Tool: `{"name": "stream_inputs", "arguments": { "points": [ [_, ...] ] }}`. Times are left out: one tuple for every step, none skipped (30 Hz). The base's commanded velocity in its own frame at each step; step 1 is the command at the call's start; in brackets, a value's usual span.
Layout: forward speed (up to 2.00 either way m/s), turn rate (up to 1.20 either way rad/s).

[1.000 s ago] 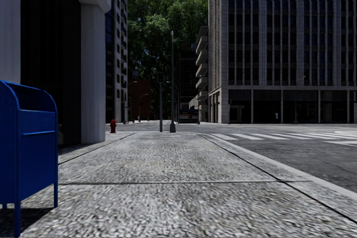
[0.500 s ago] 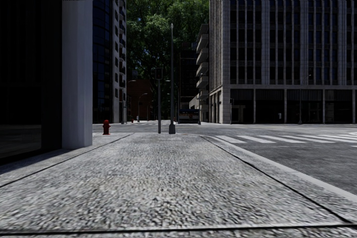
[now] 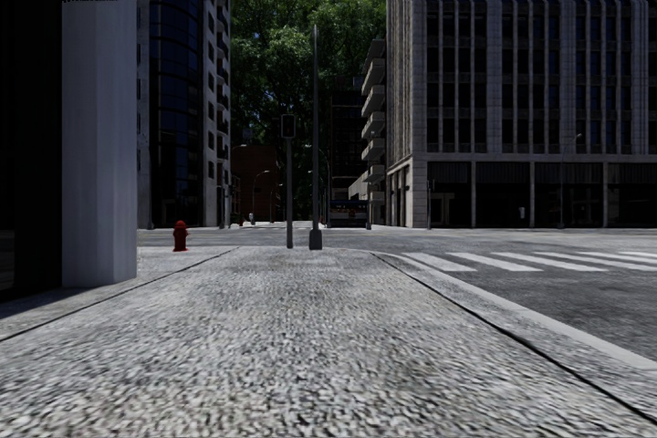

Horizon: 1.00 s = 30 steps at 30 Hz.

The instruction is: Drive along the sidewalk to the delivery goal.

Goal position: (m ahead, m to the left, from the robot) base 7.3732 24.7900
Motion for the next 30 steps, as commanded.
{"name": "stream_inputs", "arguments": {
  "points": [
    [2.0,0.0],
    [2.0,0.0],
    [2.0,0.0],
    [2.0,0.0],
    [2.0,0.0],
    [2.0,0.0],
    [2.0,0.0],
    [2.0,0.01],
    [2.0,0.11],
    [2.0,0.27],
    [2.0,0.27],
    [2.0,0.34],
    [2.0,0.36],
    [2.0,0.36],
    [2.0,0.36],
    [2.0,0.37],
    [2.0,0.37],
    [2.0,0.37],
    [2.0,0.37],
    [2.0,0.37],
    [2.0,0.37],
    [2.0,0.37],
    [2.0,0.37],
    [2.0,0.37],
    [2.0,0.37],
    [2.0,0.37],
    [2.0,0.37],
    [2.0,0.37],
    [2.0,0.37],
    [2.0,0.37]
  ]
}}
